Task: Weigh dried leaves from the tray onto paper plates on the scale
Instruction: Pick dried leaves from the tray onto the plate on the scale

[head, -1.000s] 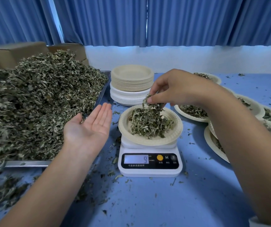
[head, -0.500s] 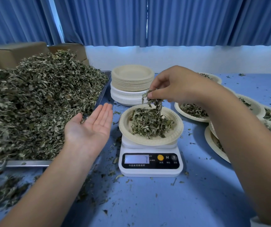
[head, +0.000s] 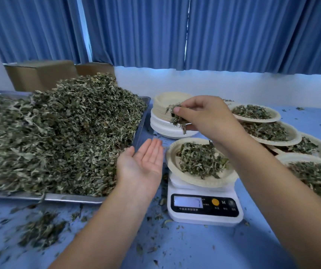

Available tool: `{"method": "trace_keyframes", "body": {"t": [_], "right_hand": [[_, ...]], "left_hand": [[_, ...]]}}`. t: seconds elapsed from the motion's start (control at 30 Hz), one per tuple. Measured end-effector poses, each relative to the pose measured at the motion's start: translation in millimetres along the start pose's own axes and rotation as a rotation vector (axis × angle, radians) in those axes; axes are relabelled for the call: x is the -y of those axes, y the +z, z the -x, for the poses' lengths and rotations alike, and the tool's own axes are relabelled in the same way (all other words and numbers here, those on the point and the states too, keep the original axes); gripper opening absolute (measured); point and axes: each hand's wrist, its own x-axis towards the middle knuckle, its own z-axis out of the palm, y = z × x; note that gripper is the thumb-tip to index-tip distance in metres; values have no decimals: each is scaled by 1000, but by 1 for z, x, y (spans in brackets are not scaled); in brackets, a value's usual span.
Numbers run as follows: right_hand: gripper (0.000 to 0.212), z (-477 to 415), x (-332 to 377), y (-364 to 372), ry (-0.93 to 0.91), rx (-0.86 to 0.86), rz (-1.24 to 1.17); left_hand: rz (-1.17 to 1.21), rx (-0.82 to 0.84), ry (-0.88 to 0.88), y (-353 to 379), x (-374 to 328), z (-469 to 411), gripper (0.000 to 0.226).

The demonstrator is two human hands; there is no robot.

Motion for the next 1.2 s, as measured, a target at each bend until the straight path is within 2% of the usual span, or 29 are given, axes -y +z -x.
{"method": "trace_keyframes", "body": {"t": [0.2, 0.33, 0.53, 0.63, 0.83, 0.93, 1.07, 1.2], "right_hand": [[16, -11, 29, 82, 42, 170, -167], [9, -13, 27, 116, 6, 228, 10], [3, -10, 17, 98, 10, 164, 73], [9, -3, 13, 68, 13, 126, 93], [11, 8, -8, -5, 50, -29, 226], [11, 9, -22, -34, 62, -78, 338], [14, 6, -39, -56, 106, -53, 559], [22, 2, -46, -70, 198, 29, 787]], "left_hand": [[90, 3, -15, 1, -13, -4, 48], [147, -7, 0, 0, -24, -5, 47], [117, 21, -23, -3, -26, -6, 49], [82, 47, -19, -3, -26, -7, 46], [-282, 54, 18, 2, -13, -7, 35], [-368, 70, 47, 0, -6, -7, 36], [-498, 45, 168, -6, -2, -13, 27], [-837, -50, 289, -10, 1, -15, 31]]}}
